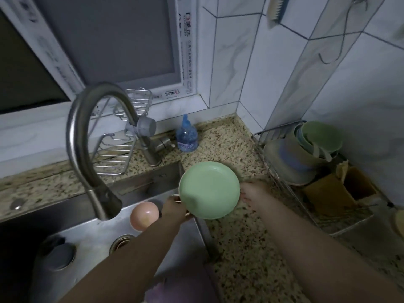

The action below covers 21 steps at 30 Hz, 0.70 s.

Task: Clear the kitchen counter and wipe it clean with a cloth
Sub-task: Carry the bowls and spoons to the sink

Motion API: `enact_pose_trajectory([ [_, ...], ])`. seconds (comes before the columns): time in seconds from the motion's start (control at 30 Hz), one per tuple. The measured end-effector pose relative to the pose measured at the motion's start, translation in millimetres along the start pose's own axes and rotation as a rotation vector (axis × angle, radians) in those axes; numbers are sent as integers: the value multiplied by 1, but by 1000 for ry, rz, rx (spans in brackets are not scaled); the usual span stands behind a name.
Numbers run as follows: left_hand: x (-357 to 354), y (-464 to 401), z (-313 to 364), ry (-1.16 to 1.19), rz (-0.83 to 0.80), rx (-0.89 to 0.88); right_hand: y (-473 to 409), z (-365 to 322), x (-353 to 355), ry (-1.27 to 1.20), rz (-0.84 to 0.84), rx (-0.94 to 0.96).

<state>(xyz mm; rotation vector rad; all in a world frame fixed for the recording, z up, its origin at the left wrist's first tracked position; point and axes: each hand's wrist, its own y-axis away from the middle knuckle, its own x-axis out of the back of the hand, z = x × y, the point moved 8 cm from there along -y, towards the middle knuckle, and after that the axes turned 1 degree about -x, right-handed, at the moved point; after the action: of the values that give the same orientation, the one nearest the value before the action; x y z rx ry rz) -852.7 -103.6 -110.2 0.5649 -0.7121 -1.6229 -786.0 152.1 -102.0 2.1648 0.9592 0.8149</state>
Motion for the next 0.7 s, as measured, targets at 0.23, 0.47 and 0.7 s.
enact_pose_trajectory([
  [0.23,121,27,-32,182,189,27,41,-43,-131,274,-208,193],
  [0.47,268,47,-64,140,426,78,99,-8,-260,494,-395,277],
  [0.7,359,41,-107,284,431,131,150,56,-348,436,-532,73],
])
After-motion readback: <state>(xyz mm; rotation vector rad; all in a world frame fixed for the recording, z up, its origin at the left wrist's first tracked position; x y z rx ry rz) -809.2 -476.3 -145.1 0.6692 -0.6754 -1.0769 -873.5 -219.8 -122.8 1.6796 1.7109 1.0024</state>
